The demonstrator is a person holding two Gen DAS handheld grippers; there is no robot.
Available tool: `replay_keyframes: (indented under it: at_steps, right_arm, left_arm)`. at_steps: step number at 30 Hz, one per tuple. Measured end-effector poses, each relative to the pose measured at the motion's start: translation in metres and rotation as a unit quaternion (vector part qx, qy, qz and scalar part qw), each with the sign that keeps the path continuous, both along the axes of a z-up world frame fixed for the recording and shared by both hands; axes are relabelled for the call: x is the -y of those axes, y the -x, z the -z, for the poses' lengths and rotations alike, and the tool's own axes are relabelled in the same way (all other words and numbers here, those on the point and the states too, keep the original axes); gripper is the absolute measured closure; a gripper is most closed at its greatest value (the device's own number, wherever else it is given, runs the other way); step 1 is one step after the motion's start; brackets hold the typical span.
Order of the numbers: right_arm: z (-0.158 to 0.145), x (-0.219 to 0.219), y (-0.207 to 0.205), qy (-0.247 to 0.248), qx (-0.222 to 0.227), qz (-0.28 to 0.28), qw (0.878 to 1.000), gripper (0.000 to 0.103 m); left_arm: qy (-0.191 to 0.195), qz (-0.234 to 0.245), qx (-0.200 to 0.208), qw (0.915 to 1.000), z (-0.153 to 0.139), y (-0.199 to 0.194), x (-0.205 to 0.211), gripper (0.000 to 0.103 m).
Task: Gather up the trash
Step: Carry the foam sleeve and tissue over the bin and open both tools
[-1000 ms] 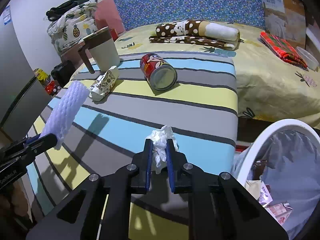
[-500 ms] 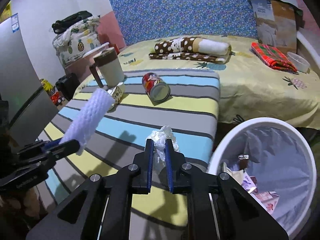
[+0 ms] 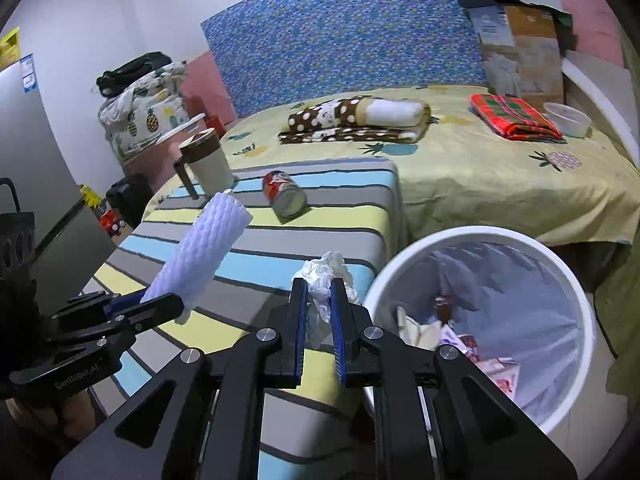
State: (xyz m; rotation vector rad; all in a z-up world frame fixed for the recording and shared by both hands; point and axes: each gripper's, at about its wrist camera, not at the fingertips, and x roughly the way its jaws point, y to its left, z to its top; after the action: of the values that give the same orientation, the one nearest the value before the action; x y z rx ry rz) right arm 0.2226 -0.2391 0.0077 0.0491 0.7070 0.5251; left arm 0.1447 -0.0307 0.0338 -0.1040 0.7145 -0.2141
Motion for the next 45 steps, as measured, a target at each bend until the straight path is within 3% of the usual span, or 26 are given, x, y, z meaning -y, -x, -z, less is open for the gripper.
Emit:
replay_keyframes:
  at_steps: [14,27,28,30,33,42,45]
  right_arm:
    - [0.01,0.059,-0.004,-0.018,-0.014,0.07,0.997,0.089]
    - [0.038,0.085,-0.025,-0.021,-0.068,0.1,0.992,0.087]
    - [0.04,0.086,-0.026,-0.022,-0.071,0.101,0.992,0.085]
    - [0.042,0.088,-0.027,-0.025,-0.073,0.104,0.992,0.073]
    - [0.04,0.091,-0.027,-0.03,-0.066,0.105,0.992,0.059]
    - [0.025,0.077,-0.022,-0.028,-0.042,0.093,0.994,0.058]
    - [0.018,0.066,-0.022,-0.03,-0.03,0.079,0.996,0.047]
  left_arm:
    - [-0.001,0.066,-0.011,0.9978,0.005,-0.018,0.064,0.082]
    - [0.008,0.114,-0.044,0.9924,0.024,-0.057,0.106,0.077]
    - [0.011,0.114,-0.046,0.9923,0.025,-0.06,0.106,0.07]
    - [0.023,0.113,-0.044,0.9923,0.026,-0.063,0.105,0.058]
    - [0.04,0.114,-0.042,0.9917,0.025,-0.064,0.1,0.056]
    - [0.056,0.078,-0.032,0.9948,0.018,-0.056,0.067,0.056]
    - [0.055,0.058,-0.026,0.9965,0.015,-0.054,0.052,0.056]
